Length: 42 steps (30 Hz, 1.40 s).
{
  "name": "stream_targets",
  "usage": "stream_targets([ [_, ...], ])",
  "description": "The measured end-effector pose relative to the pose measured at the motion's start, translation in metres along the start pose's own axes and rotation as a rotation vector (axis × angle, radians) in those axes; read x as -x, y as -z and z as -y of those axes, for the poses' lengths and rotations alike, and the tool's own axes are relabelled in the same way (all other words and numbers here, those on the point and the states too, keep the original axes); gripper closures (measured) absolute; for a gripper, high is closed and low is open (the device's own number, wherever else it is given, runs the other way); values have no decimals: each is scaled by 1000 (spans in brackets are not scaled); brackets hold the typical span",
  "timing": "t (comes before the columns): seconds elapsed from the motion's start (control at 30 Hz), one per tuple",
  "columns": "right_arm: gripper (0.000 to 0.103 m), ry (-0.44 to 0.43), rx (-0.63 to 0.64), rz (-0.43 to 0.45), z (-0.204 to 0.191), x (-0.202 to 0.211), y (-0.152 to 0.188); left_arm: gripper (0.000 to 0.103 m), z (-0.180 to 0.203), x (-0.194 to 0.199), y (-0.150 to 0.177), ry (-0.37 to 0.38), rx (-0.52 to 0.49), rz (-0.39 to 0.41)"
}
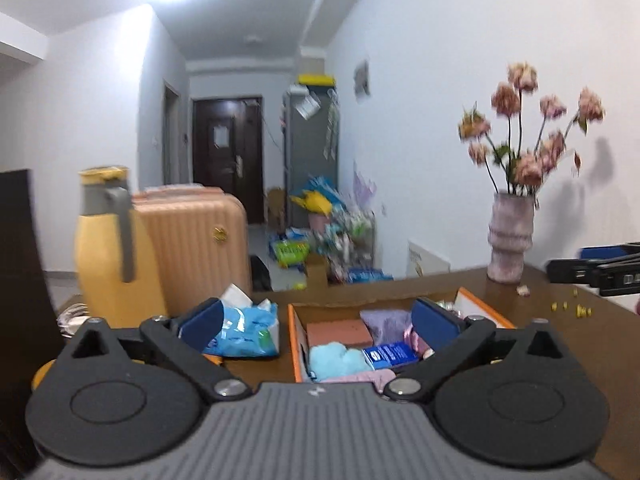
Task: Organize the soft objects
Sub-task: 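Withdraw both tools from the box toward the table, then close the right tool on the small white block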
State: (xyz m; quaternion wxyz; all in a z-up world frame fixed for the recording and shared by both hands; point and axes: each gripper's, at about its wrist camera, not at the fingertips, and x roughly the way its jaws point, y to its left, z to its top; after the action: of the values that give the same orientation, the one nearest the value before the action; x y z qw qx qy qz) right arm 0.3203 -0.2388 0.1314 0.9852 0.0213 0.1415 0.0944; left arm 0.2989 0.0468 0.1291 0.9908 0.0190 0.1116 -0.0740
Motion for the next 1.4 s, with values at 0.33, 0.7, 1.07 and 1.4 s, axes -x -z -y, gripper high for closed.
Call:
stream_targets([
  [0.33, 9, 35, -9, 97, 5, 81, 9, 0, 17, 72, 4, -12, 11, 70],
  [0.7, 2, 0, 55, 171, -27, 152, 94, 0, 32, 139, 74, -82, -7, 81],
  [1.07, 2, -40, 137, 22, -52, 151, 157, 0, 25, 136, 124, -80, 8, -35],
  [1.4, 4, -96, 131, -67, -73, 90, 151, 0, 0, 93, 137, -90, 44, -126],
])
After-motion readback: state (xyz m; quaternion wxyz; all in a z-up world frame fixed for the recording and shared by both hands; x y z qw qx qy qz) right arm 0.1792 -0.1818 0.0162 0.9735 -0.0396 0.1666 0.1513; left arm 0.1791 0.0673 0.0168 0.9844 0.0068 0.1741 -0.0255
